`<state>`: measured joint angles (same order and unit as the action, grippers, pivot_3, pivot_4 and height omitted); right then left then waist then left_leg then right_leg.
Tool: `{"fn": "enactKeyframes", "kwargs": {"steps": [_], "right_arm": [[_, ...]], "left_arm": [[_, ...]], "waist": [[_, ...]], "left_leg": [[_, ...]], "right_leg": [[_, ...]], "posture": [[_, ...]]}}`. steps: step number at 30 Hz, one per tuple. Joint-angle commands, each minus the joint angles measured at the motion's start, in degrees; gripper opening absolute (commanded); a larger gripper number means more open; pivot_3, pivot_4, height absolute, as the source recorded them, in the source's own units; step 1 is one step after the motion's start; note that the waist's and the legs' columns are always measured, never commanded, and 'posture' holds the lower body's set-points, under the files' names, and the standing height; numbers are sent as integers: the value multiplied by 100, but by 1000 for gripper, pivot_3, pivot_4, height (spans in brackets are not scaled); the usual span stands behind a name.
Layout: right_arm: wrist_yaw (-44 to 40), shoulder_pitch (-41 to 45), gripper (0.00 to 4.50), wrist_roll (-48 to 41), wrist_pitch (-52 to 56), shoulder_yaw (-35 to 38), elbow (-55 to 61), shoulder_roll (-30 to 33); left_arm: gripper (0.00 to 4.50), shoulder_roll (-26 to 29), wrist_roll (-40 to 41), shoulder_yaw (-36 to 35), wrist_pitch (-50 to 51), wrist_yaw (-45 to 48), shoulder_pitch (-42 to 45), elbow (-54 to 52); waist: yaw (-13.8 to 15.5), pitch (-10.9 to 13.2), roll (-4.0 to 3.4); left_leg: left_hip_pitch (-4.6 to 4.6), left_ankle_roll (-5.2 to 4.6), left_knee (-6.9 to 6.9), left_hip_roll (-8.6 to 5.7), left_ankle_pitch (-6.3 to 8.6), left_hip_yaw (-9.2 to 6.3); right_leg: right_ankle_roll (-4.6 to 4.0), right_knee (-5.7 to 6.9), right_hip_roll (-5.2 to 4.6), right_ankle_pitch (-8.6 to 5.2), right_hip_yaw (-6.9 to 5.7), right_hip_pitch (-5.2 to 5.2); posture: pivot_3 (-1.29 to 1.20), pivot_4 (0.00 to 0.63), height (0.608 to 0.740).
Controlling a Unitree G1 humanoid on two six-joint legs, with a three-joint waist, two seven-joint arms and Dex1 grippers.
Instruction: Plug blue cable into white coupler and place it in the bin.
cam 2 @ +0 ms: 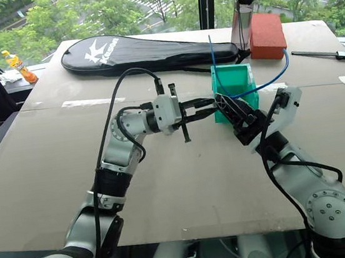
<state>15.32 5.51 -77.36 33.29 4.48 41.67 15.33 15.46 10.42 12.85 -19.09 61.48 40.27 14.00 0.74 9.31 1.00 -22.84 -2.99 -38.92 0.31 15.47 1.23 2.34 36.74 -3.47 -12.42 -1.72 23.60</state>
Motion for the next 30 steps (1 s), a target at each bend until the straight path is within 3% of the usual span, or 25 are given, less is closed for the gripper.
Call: {"fn": "enactKeyframes", "kwargs": {"steps": [1,4,7,13,17,18,20,22,26,30], "right_arm": [[-15,125,2782,48,-125,-42,54,-41],[-9,155,1589,112,-157,-65,35,-91],[-2,154,48,141,-172,-69,49,-111],[-9,162,48,149,-201,-90,77,-114],[-45,190,48,172,-191,-103,82,-81],[-64,205,0,173,-179,-104,77,-55],[-116,231,0,173,-147,-100,65,14],[-188,254,0,179,-118,-81,34,104],[-371,294,0,212,-86,-69,-88,270],[-541,362,0,275,-60,-145,-223,288]], "left_arm": [[0,4,53,-43,-137,-44,35,-233],[0,2,60,-38,-137,-54,17,-253],[0,14,76,-37,-130,-39,-11,-254],[0,32,108,-21,-104,-9,-35,-253],[0,85,558,-152,715,44,-111,-478],[970,155,642,-278,1007,-79,-146,-550],[1526,389,819,-524,1631,-219,-277,-702],[2535,682,950,-761,2158,-333,-470,-814],[2535,1158,945,-1166,2855,-710,-847,-807],[2535,1221,812,-1402,2840,-1015,-1099,-455]], "waist": [[-2,0,0],[-1,0,0],[-2,0,-1],[-1,0,0],[-6,0,-1],[-8,0,-1],[-28,0,-1],[-60,0,-2],[-127,1,-3],[-105,1,-3]], "left_leg": [[0,0,0,0,0,0],[0,0,0,0,0,1],[0,0,0,0,0,-1],[0,0,0,0,0,0],[0,0,0,0,0,0],[0,0,0,1,0,0],[0,0,0,1,0,0],[2,0,0,3,0,0],[5,0,3,9,0,-3],[2,0,3,8,0,-2]], "right_leg": [[0,0,0,0,0,0],[0,0,0,0,1,0],[0,0,0,0,0,0],[0,0,0,0,0,0],[0,0,0,0,0,0],[0,0,0,0,1,0],[0,0,0,0,1,1],[0,2,2,0,2,2],[0,3,8,0,1,3],[0,1,3,0,0,4]], "posture": [[0,150,740],[0,150,740],[0,150,740],[0,150,740],[0,150,740],[0,150,740],[0,150,740],[0,150,740],[0,150,740],[0,150,740]]}}
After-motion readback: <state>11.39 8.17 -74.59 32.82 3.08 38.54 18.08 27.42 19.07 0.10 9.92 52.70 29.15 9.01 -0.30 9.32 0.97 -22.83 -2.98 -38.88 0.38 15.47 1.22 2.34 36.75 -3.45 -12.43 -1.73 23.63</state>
